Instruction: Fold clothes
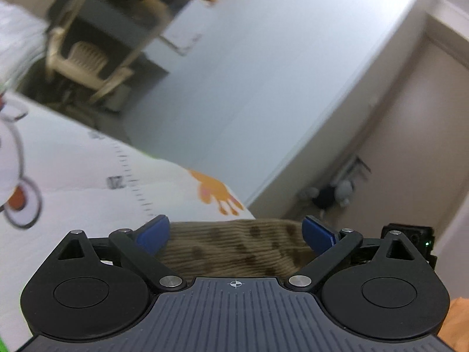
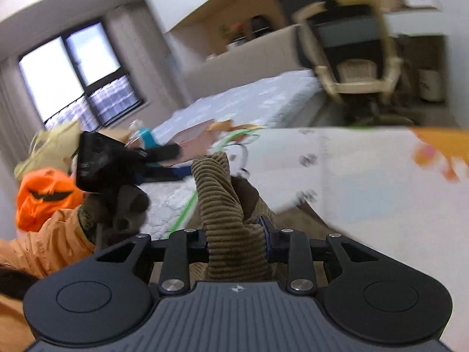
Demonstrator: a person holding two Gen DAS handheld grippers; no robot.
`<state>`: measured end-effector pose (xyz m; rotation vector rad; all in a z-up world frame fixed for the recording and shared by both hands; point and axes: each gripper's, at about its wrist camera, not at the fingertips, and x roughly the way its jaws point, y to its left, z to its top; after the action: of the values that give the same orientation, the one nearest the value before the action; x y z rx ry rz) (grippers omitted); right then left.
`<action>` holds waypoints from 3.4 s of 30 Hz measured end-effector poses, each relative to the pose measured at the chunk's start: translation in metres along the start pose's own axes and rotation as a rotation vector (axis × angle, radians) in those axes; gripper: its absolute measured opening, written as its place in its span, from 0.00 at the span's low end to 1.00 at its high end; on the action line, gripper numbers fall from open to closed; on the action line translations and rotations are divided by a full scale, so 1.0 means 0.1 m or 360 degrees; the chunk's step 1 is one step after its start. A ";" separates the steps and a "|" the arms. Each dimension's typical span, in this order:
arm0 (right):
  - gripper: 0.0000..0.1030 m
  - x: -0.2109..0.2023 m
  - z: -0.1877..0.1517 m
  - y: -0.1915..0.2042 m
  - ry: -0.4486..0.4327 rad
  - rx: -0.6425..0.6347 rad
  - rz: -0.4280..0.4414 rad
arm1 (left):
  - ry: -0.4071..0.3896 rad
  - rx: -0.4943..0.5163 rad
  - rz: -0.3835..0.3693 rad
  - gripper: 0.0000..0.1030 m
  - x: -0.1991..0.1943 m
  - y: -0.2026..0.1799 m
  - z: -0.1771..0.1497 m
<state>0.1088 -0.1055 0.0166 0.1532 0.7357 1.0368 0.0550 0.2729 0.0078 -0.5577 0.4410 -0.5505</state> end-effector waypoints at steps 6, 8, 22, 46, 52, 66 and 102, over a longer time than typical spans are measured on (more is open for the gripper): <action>0.39 -0.12 -0.44 -0.46 0.0013 0.0266 -0.0300 | 0.0379 0.0224 0.0281 0.98 0.57 -0.37 -0.16; 0.52 -0.21 -0.45 -0.44 -0.0016 0.0225 -0.0385 | 0.0532 0.0251 0.0413 0.98 0.81 -0.36 -0.30; 0.92 -0.01 -0.55 -0.21 0.0211 0.0124 -0.0230 | 0.0663 -0.0004 0.0570 0.98 0.94 -0.13 -0.61; 0.96 -0.51 -0.41 -0.04 0.0150 -0.0137 -0.0214 | 0.0578 0.0067 0.0323 0.98 0.45 -0.33 -0.20; 0.95 0.02 -0.75 0.22 0.0431 -0.0542 -0.0420 | 0.0704 0.0006 0.0384 0.98 0.72 -0.30 -0.42; 0.91 -0.36 0.26 -1.04 -0.0141 -0.0082 -0.1199 | 0.0540 0.0120 0.0252 0.99 0.95 -0.58 -0.15; 1.00 0.44 0.51 -0.97 -0.0122 0.0012 -0.0981 | 0.0636 0.0205 0.0564 0.99 1.87 -0.38 -0.33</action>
<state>0.2239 -0.1088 -0.0090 -0.0305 0.6571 0.4383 0.1672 0.1225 -0.0395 -0.2333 0.8580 -0.3433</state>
